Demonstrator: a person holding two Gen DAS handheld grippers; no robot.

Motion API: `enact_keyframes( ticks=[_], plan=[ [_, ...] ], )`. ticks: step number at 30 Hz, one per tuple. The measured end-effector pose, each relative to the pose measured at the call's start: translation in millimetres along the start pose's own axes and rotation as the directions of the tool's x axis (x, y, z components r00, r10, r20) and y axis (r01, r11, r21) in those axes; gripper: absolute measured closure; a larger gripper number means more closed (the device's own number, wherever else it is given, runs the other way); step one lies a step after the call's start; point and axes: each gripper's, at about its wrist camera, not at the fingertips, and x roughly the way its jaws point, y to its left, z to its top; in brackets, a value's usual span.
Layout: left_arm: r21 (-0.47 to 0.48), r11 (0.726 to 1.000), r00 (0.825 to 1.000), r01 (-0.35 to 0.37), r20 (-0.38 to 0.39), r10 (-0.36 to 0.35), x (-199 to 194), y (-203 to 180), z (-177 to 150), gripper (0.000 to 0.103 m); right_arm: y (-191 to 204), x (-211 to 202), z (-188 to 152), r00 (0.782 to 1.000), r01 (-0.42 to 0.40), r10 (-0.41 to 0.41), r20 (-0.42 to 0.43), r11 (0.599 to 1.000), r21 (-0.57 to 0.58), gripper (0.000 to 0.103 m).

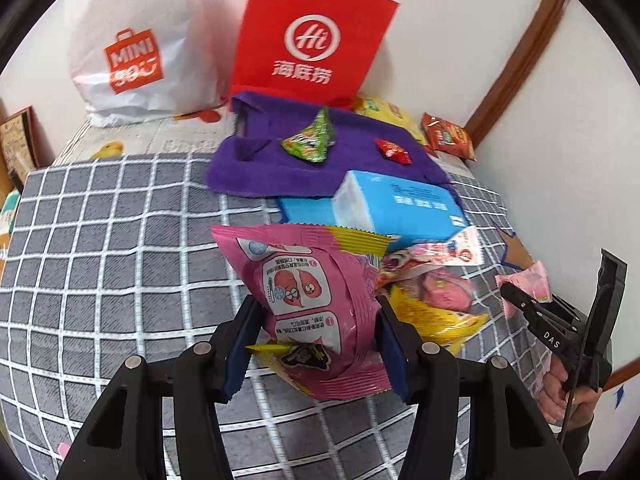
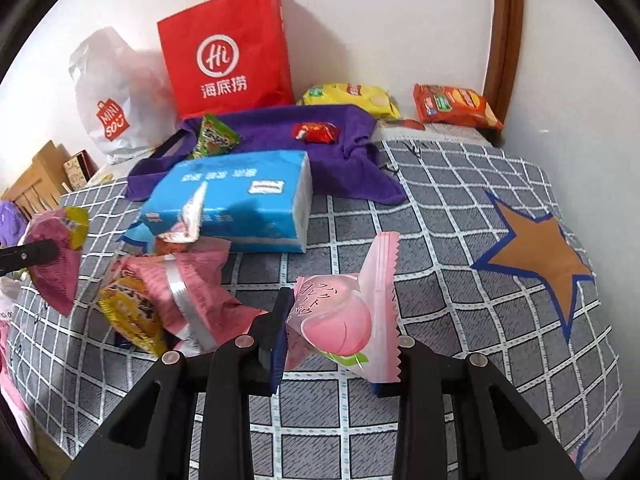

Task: Organize snacks
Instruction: 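Carry the pink bag and peach candy over the purple towel with both tools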

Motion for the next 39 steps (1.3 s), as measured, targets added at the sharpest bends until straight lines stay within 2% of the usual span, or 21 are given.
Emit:
enact_keyframes(
  ticks=[10,19,29,39],
  plan=[
    [0.067,0.997,0.998,0.044,0.033,-0.047,-7.5,-38.0,20.2,0.049,3.8,-28.2,22.8,0.999,-0.006,0.006,0.051,1.0,-0.002,0.072],
    [0.099,0.993,0.997,0.061,0.049,-0.066,-8.1,-62.1,56.1,0.049,7.7,-37.5,63.7,0.996,-0.037,0.037,0.081,0.999,0.01,0.072],
    [0.118,0.992,0.997,0.043,0.066,-0.051,-1.7,-74.1,103.5,0.049,16.0,-26.4,118.0,0.993,-0.042,0.042,0.106,0.999,-0.007,0.072],
    [0.094,0.994,0.996,0.048,0.076,-0.055,13.1,-65.3,150.1,0.049,27.2,2.9,168.4,0.991,-0.066,0.068,0.113,0.998,-0.025,0.072]
  ],
)
